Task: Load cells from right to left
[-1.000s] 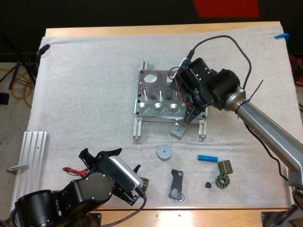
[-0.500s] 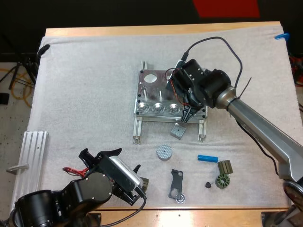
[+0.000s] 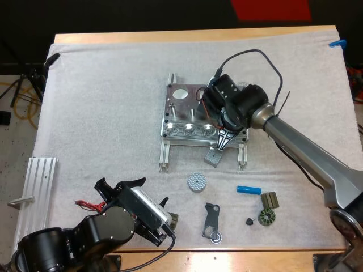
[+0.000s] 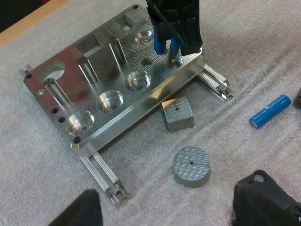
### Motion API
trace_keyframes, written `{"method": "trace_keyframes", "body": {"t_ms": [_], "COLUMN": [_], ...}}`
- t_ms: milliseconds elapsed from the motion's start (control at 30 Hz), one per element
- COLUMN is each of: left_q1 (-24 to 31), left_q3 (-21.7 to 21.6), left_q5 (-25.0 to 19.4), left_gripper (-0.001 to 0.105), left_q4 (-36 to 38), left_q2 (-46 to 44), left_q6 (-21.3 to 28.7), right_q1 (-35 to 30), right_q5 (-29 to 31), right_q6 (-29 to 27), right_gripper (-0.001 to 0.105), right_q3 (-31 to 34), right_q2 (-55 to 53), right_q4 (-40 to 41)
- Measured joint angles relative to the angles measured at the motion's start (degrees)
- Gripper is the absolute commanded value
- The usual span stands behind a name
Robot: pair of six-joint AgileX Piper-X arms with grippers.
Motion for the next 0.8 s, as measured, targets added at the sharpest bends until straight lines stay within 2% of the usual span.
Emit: {"method": "trace_keyframes", "body": {"t_ms": [800], "left_q1": [0.0], "left_q3": [0.0], "left_q5": [0.0], "left_gripper": [0.058], "left_q4": [0.0], "left_q2": [0.0], "left_q6": [0.0], "right_q1": [0.0], "right_q5": [3.1], "right_q6": [-0.3], "right_gripper": [0.0], "right_q3": [0.1], "right_q2": [2.5], "right_q4": [-1.3]}}
